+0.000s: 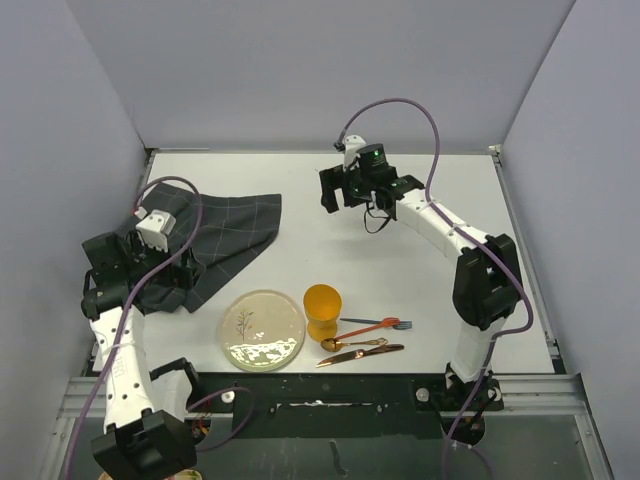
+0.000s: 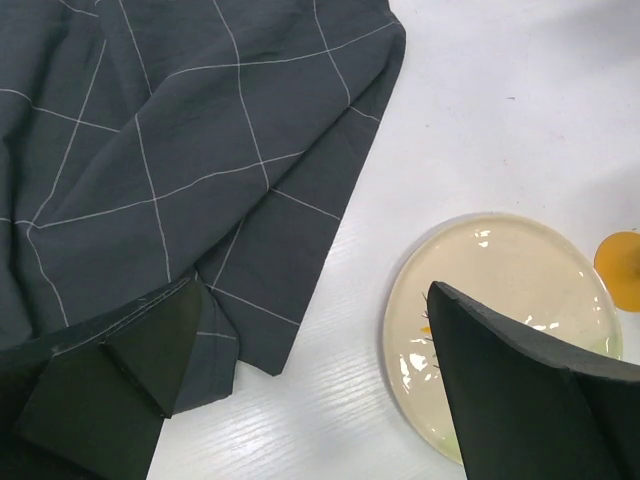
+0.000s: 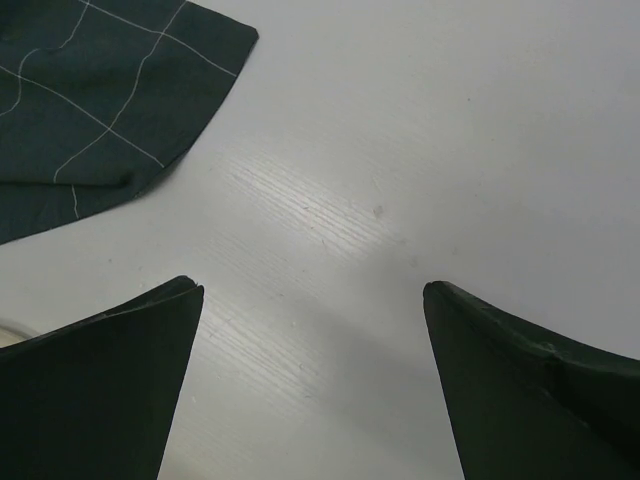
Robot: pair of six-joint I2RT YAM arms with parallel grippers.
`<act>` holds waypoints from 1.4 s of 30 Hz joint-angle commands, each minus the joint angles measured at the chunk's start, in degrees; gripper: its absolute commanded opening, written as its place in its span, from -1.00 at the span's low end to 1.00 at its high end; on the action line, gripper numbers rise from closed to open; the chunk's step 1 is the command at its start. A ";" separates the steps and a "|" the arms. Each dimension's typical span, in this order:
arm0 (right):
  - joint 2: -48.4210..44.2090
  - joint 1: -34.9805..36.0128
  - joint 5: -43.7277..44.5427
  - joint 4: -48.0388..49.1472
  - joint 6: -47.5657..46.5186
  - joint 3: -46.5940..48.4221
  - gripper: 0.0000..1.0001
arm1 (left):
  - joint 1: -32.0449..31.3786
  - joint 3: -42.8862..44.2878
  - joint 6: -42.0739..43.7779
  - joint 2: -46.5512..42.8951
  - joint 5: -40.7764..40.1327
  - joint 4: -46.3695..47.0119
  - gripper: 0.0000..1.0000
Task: Set the dinner table for one person
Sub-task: Flatten out the napkin at the center of the board.
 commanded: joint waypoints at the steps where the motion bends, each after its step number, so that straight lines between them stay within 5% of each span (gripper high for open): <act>1: -0.93 0.44 1.27 3.64 -0.94 2.89 0.96 | 0.11 -0.60 2.21 -0.36 2.11 0.80 0.96; 21: 17.80 1.90 0.34 -4.94 -5.56 29.71 0.98 | -3.03 -5.61 4.59 6.33 1.73 9.93 0.96; 29: 23.34 5.61 5.11 -4.73 -6.74 33.29 0.99 | -12.87 -5.37 7.89 11.00 -5.79 8.58 0.91; 42: 29.47 8.88 2.57 -5.50 -5.14 40.53 0.98 | -12.67 -7.21 9.29 14.70 -9.80 12.73 0.90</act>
